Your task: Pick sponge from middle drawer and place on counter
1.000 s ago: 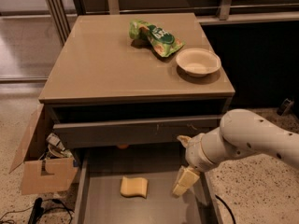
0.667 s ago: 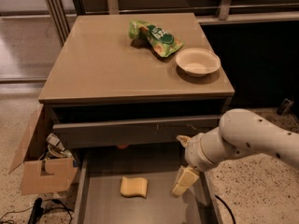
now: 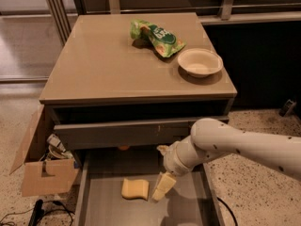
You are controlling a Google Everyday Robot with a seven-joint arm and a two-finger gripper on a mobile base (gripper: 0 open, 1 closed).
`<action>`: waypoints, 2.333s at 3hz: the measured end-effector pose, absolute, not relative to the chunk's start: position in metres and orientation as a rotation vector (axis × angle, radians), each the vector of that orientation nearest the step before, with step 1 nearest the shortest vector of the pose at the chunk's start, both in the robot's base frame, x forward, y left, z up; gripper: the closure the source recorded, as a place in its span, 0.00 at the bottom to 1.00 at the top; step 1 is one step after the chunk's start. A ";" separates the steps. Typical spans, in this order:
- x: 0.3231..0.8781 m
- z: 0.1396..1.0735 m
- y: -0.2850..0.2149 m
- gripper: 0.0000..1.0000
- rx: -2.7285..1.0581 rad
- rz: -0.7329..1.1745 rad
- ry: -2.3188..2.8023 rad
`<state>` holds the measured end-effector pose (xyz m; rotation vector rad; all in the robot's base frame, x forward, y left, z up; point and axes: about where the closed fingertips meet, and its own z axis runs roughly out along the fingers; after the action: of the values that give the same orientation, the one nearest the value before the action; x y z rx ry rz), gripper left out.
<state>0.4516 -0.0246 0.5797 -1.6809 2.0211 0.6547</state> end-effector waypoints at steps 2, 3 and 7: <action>0.454 0.518 0.011 0.00 -1.677 0.769 2.004; 0.459 0.487 0.023 0.00 -1.662 0.777 1.954; 0.477 0.402 0.052 0.00 -1.640 0.804 1.988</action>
Offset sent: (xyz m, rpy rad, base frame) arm 0.0045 0.0489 -0.0927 0.0903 0.0695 0.0318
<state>0.4766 0.0517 0.4020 -1.6398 1.9879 0.8039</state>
